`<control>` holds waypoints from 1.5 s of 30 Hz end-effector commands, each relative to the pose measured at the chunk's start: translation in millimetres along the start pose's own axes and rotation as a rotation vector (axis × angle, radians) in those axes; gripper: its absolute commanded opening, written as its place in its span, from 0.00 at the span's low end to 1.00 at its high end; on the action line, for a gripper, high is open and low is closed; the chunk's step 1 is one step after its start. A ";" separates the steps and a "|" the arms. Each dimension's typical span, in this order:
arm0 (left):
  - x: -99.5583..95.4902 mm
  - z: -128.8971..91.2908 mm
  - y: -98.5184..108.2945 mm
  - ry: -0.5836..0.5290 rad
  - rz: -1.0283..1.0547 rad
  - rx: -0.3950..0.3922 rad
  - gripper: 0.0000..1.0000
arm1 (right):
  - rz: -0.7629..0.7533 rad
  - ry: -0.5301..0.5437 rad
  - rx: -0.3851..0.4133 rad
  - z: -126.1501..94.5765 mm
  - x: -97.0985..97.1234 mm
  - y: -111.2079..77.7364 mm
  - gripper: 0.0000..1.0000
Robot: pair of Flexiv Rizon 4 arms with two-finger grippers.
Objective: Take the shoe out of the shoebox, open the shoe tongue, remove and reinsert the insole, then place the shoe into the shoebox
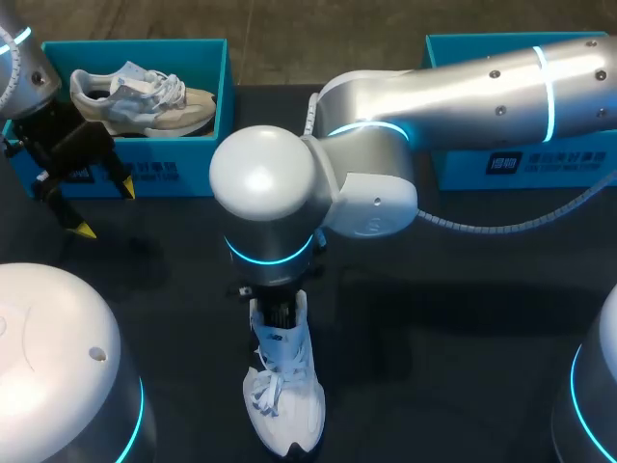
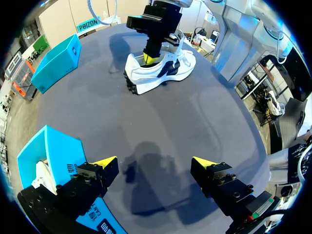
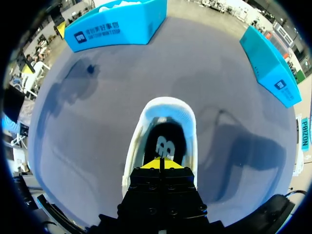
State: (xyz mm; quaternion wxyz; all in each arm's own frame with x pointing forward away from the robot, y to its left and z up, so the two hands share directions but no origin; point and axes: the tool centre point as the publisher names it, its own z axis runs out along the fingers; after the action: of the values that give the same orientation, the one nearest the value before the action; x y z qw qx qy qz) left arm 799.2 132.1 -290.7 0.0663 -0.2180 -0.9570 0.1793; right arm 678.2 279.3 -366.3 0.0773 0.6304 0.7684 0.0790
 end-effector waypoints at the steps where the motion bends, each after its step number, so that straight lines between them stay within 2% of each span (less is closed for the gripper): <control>1: 0.4 0.2 -0.6 0.000 -0.001 -0.004 1.00 | 0.388 0.009 0.019 4.8 3.4 -7.0 0.00; 8: 0.4 0.2 -0.6 0.000 -0.001 -0.004 1.00 | 0.421 0.002 0.059 -3.4 5.9 -14.2 0.00; 16: 0.4 0.2 -0.6 0.000 -0.001 -0.004 1.00 | 0.465 -0.017 0.108 -11.6 4.1 -23.1 0.17; 20: 0.4 0.2 -0.6 0.000 -0.001 -0.004 1.00 | 0.476 -0.022 0.124 -16.7 6.6 -24.8 0.36; 23: 0.4 0.2 -0.6 0.000 -0.001 -0.004 1.00 | 0.491 -0.017 0.139 -17.5 6.5 -27.3 0.42; 25: 0.4 0.2 -0.6 0.000 -0.001 -0.004 1.00 | 0.498 -0.015 0.148 -17.6 6.6 -29.5 0.49; 27: 0.4 0.2 -0.6 0.000 -0.001 -0.004 1.00 | 0.501 -0.017 0.154 -17.9 7.2 -30.7 0.94; 28: 0.4 0.2 -0.6 0.000 -0.001 -0.004 1.00 | 0.502 -0.019 0.157 -17.9 7.4 -31.0 1.00; 33: 0.4 0.2 -0.6 0.000 -0.001 -0.004 1.00 | 0.504 -0.020 0.172 -16.8 6.6 -33.5 1.00; 45: 0.4 0.2 -0.6 0.000 -0.001 -0.004 1.00 | 0.519 -0.033 0.161 -31.7 11.7 -46.2 1.00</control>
State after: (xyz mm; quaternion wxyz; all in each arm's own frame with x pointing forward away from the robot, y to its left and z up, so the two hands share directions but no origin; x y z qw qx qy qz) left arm 799.2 132.1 -290.7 0.0663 -0.2181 -0.9570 0.1794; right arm 635.2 277.5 -345.5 0.0089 0.6610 0.7501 0.0166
